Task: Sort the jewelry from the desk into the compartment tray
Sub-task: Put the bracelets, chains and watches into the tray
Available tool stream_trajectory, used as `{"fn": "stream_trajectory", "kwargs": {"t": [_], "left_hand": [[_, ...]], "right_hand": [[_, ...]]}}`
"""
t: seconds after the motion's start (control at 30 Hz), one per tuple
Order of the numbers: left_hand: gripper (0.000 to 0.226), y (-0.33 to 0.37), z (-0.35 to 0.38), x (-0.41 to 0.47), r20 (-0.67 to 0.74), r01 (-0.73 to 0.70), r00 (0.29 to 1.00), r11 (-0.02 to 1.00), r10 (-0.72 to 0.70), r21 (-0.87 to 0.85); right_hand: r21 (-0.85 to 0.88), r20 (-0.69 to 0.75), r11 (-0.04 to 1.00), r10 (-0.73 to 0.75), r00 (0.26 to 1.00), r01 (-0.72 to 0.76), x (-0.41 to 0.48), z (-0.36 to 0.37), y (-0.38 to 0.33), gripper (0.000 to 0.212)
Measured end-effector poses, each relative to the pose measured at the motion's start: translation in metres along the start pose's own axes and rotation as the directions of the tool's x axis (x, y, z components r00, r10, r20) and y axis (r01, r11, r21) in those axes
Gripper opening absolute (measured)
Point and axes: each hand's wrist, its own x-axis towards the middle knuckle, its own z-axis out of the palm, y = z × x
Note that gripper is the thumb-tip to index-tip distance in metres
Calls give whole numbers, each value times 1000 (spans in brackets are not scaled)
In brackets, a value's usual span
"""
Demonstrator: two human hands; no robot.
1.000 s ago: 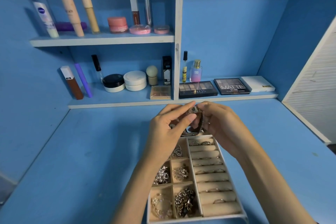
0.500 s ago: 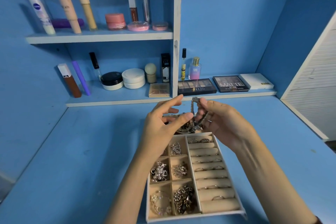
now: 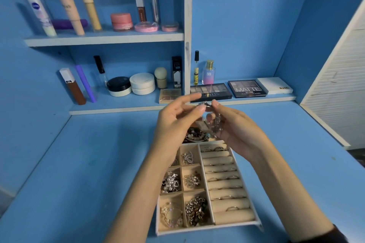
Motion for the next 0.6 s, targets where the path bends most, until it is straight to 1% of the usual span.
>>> {"fn": "stream_trajectory", "kwargs": {"t": [0.07, 0.17, 0.23, 0.33, 0.4, 0.43, 0.5, 0.57, 0.6], "left_hand": [[25, 12, 3, 7, 16, 3, 1000, 1000, -3, -8], [24, 25, 9, 16, 12, -17, 1000, 1000, 17, 17], [27, 29, 11, 19, -10, -4, 1000, 1000, 4, -1], [31, 28, 10, 20, -63, 33, 997, 999, -34, -23], [32, 23, 6, 21, -101, 64, 993, 998, -67, -29], [33, 21, 4, 21, -119, 88, 989, 995, -93, -45], [34, 14, 1, 21, -147, 143, 977, 985, -157, -99], [33, 9, -1, 21, -156, 184, 966, 971, -207, -152], [31, 7, -2, 21, -153, 192, 964, 966, -219, -173]], "right_hand": [[-24, 47, 999, -26, 999, 27, -1, -3, 0, 47], [-59, 144, 993, -90, 986, 99, -6, -4, -2, 43], [-128, 123, 978, -149, 981, 165, -6, -5, -1, 37], [-261, 12, 942, -214, 977, 210, -5, -8, -1, 28], [-295, -37, 935, -217, 975, 197, -5, -11, -1, 27], [-297, -37, 937, -202, 979, 182, -6, -12, -1, 29], [-305, 6, 941, -151, 988, 146, -8, -13, 0, 37], [-383, 29, 916, -120, 992, 122, -9, -8, 4, 45], [-417, 24, 901, -124, 992, 122, -9, -6, 6, 46]]}}
